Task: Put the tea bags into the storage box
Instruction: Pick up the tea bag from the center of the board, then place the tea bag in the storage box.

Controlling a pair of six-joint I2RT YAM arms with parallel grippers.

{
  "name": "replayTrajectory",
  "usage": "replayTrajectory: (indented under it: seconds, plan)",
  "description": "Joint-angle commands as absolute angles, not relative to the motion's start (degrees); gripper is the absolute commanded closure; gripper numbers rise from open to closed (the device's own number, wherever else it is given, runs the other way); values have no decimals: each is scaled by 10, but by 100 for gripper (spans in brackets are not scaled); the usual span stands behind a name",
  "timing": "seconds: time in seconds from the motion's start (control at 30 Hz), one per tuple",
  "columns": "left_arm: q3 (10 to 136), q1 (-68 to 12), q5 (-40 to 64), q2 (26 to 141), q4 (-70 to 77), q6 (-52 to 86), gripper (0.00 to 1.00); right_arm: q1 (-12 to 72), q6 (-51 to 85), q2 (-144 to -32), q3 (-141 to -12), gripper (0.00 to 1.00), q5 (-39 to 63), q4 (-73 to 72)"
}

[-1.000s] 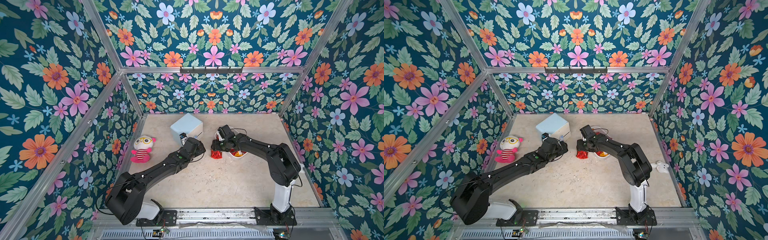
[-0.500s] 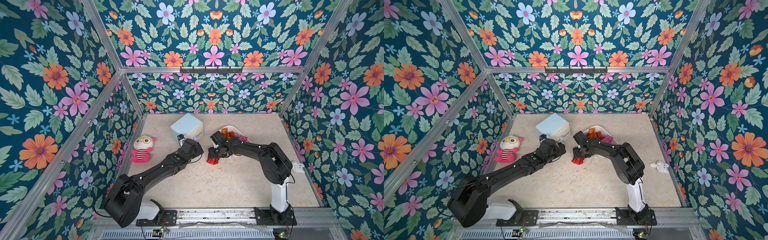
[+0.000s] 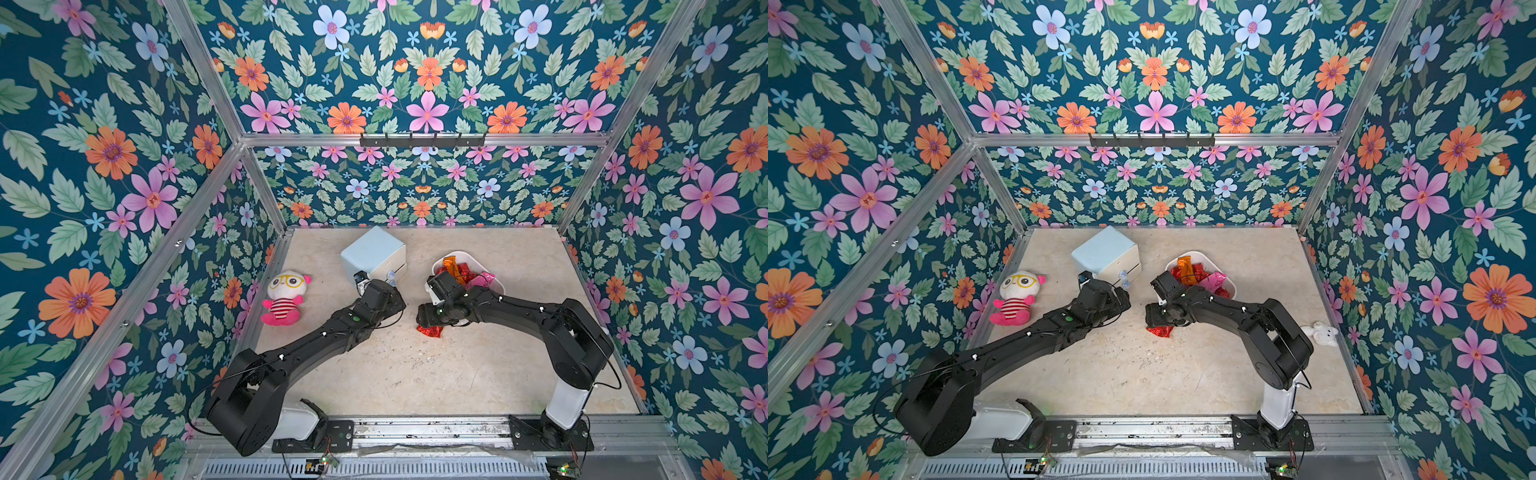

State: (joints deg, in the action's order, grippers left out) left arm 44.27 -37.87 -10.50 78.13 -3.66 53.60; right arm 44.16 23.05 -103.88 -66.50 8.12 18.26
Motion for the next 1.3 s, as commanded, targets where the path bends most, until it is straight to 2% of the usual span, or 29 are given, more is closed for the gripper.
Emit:
replayTrajectory:
  seconds: [0.0,0.2,0.27,0.33,0.4,0.47,0.5,0.6,0.63,0.8,0.97,1.1,1.27]
  plan:
    - [444,-378,-101,782,-33,536,1,443,228,-1035,-651,29,68,185]
    - [432,-377,-99,777,-28,545,1,453,213,-1026,-632,31,35,195]
    - [432,-378,-100,779,-26,546,1,456,215,-1027,-630,36,25,193]
    - [435,-377,-98,782,-25,546,1,456,217,-1028,-629,44,22,188]
    - [437,-378,-95,785,-25,546,1,456,217,-1033,-633,57,21,187]
    - [438,-378,-95,787,-25,546,1,456,214,-1035,-639,77,21,188]
    - [438,-378,-95,787,-25,546,1,456,212,-1035,-641,83,20,190]
    - [438,-377,-95,787,-27,546,1,456,208,-1033,-650,98,18,199]
    - [438,-377,-96,787,-29,546,1,456,208,-1031,-655,100,20,205]
    - [441,-378,-110,783,-38,537,1,456,220,-979,-671,100,8,226]
    - [455,-377,-120,787,-51,518,1,444,224,-909,-699,100,-62,292]
    - [465,-377,-127,790,-58,507,1,394,239,-863,-696,100,-82,332]
    - [469,-374,-132,791,-58,503,1,303,248,-807,-640,100,-77,310]
